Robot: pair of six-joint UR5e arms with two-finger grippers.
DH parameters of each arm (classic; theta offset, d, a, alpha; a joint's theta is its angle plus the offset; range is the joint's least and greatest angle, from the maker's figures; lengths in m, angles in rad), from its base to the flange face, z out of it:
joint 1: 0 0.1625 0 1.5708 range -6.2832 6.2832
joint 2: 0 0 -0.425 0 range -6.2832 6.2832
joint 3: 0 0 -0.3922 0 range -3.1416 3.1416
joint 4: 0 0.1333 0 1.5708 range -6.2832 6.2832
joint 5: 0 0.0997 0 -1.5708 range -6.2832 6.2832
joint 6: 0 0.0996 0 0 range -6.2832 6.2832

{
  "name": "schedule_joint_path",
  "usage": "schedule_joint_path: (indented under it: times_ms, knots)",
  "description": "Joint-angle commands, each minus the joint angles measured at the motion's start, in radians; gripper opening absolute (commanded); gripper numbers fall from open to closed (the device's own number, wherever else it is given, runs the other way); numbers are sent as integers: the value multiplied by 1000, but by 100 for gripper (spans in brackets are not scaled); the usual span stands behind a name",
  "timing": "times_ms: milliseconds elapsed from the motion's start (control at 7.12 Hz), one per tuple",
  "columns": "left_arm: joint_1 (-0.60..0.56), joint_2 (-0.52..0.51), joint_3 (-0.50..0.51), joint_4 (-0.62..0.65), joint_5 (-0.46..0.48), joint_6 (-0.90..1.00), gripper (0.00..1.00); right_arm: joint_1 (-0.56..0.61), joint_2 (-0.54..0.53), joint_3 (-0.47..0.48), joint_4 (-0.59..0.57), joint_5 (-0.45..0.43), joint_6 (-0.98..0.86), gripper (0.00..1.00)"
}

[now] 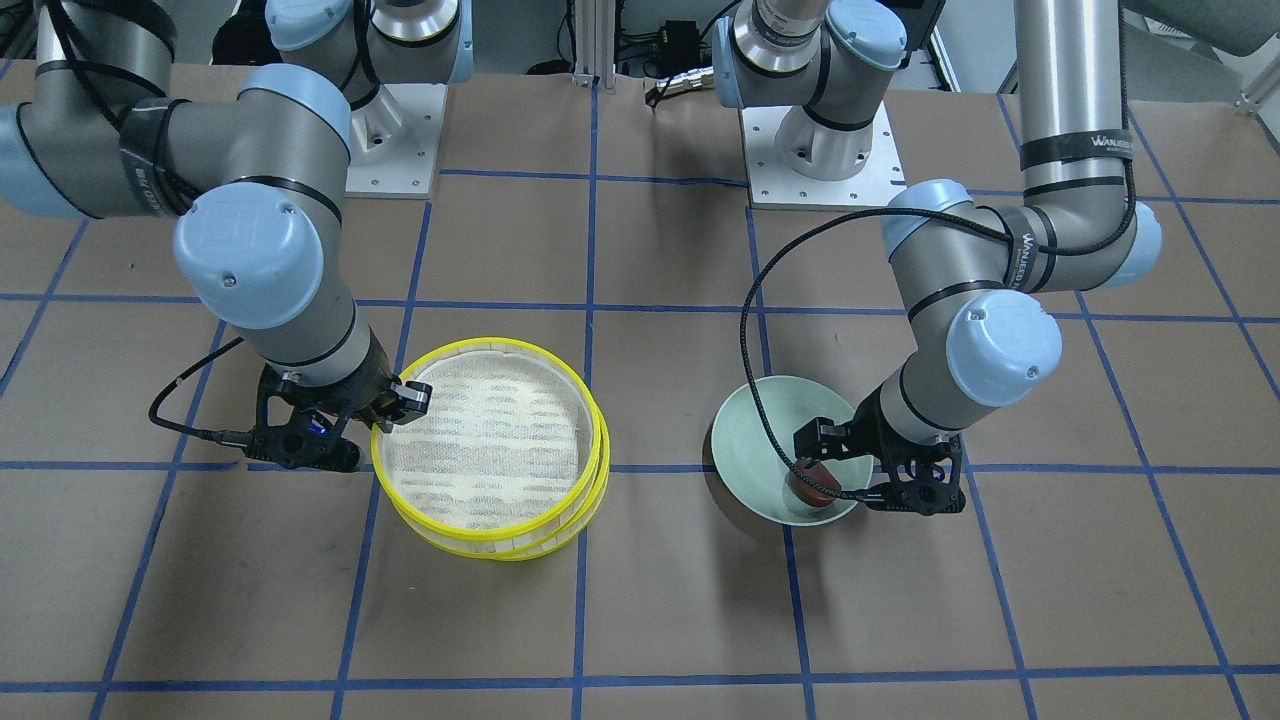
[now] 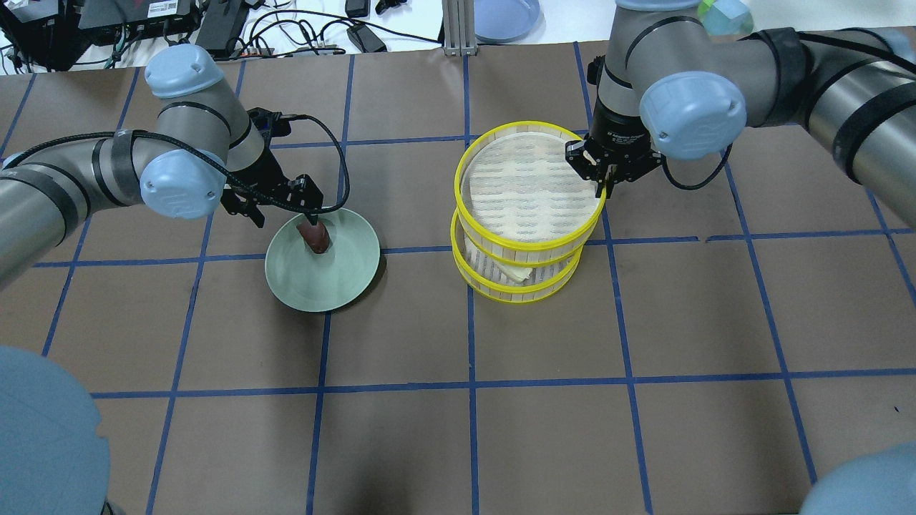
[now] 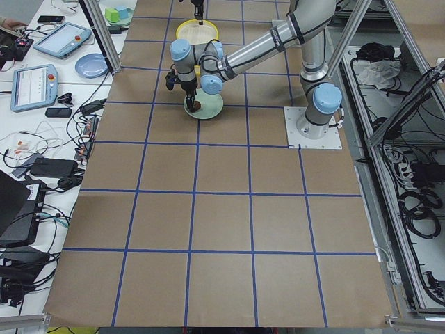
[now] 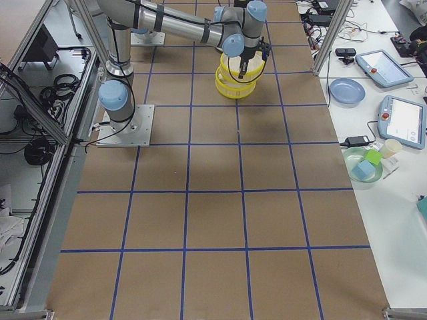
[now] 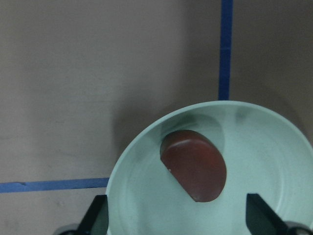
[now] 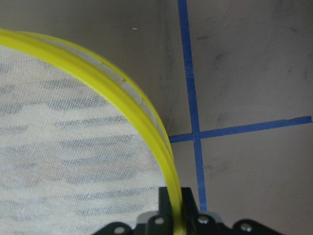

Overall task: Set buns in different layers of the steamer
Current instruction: 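Lift the dark red bun with left gripper while right holds steamer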

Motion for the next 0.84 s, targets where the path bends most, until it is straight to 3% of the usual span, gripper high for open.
schedule_joint_path:
  times_ms: [0,281,421,561,702]
  knots:
    - [0,-20,-2,6,-21,-25,96,12,34,5,-8,4,2,0]
    - [-2,-68,-1,28,-26,-101,93,39,40,23,-30,-10,2,0]
    - [-3,-77,-2,39,-27,-117,87,40,39,34,-31,-13,0,0]
    - [-5,-80,-1,39,-26,-114,50,38,39,37,-30,-19,-4,0]
    - [-6,-80,-1,39,-27,-116,29,40,39,37,-30,-42,-7,0]
